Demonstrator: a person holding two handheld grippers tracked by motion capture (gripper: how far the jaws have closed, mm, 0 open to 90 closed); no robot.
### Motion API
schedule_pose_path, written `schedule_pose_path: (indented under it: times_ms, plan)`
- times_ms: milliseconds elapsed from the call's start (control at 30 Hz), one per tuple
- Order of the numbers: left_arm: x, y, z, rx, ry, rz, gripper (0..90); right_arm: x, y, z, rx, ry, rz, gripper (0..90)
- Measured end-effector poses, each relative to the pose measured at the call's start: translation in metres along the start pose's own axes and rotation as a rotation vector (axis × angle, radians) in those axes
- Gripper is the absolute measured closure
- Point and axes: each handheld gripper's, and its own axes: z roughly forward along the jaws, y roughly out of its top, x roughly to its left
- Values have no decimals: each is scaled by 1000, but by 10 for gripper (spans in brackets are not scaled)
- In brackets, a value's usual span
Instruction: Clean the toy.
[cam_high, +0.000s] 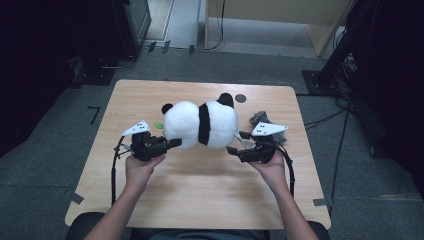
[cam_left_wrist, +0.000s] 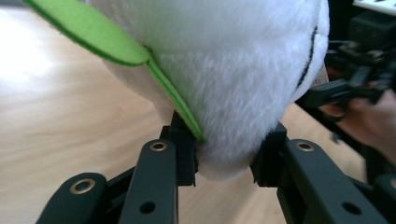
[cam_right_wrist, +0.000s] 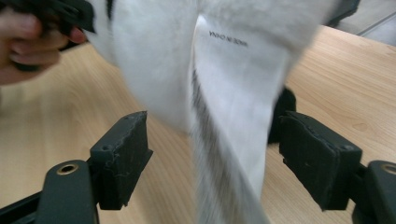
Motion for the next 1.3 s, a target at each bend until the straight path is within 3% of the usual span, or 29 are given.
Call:
schedule_pose_path:
  times_ms: [67, 200, 300, 500, 633, 833, 933, 1033, 1167, 1300]
  plan:
    - [-2, -2, 6, 15, 3, 8, 672, 3, 0, 5, 6, 4, -25, 251]
    - [-3, -5, 10, 18, 39, 34, 628, 10, 1, 10, 38, -61, -52, 353]
    - [-6, -6, 13, 23, 67, 71, 553, 10, 2, 6, 33, -69, -23, 465]
    - [-8, -10, 19, 44, 121, 159, 411, 5, 5, -1, 41, -38, 48, 484]
    - [-6, -12, 21, 65, 111, 142, 386, 1, 3, -7, 18, -9, 106, 448]
    - [-4, -14, 25, 106, 109, 119, 377, -1, 1, -6, 34, 5, 126, 403]
    - [-1, -16, 26, 120, 92, 70, 361, -1, 1, -8, 20, 17, 152, 395]
    - [-1, -17, 27, 132, 105, 71, 358, -2, 1, -11, 1, 35, 182, 404]
    - [-1, -22, 29, 159, 132, 84, 352, -1, -3, -6, 57, 14, 176, 403]
    - [4, -32, 34, 205, 156, 60, 354, -1, -9, 0, 100, 23, 170, 419]
